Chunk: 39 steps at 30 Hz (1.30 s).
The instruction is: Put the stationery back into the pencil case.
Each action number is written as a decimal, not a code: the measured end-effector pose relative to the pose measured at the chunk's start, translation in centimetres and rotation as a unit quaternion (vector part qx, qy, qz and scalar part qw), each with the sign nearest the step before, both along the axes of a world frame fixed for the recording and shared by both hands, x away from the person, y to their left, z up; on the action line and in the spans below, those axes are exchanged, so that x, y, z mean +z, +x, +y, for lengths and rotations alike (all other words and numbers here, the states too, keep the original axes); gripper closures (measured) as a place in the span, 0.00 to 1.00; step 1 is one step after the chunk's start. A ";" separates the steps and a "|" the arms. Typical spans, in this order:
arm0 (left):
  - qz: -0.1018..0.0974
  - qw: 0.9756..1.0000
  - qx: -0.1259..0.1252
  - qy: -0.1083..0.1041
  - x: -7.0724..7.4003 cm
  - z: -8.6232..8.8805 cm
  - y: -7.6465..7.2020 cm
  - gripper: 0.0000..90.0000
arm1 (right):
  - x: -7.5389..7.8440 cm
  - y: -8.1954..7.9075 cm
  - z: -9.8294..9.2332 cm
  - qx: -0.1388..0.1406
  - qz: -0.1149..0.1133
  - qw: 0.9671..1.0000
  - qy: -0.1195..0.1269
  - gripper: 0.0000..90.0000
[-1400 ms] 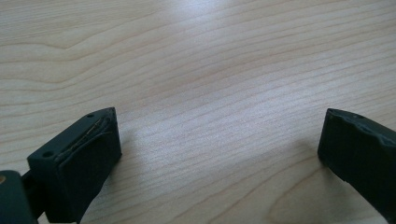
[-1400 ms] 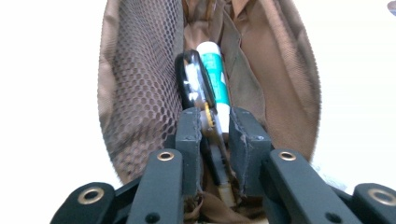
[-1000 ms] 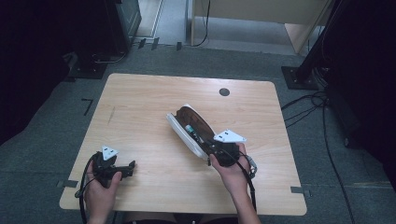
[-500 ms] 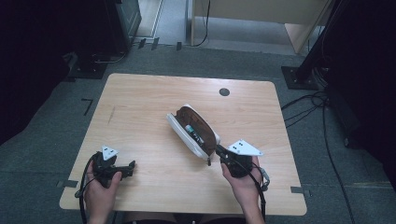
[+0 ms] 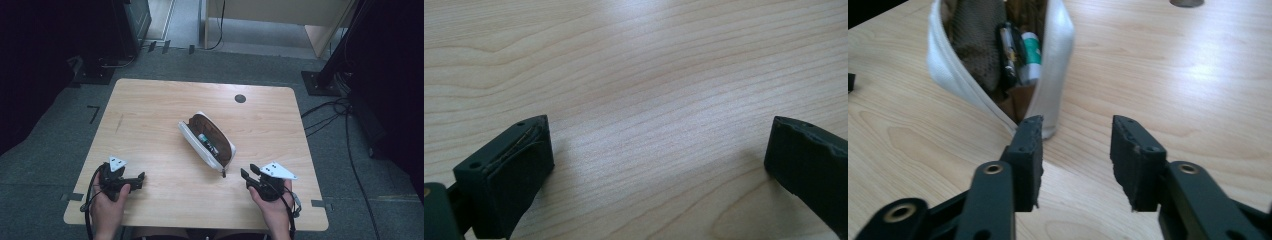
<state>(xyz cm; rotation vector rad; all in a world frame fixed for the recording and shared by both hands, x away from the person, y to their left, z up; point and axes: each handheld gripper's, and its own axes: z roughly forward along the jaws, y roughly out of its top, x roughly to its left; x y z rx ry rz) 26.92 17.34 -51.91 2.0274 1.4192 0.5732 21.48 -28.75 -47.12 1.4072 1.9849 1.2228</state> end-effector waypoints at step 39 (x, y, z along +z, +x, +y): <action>0.000 1.000 0.000 0.000 0.0 0.0 0.0 0.00 | -4.6 -2.0 -9.2 -0.140 0.099 0.979 -0.112 0.00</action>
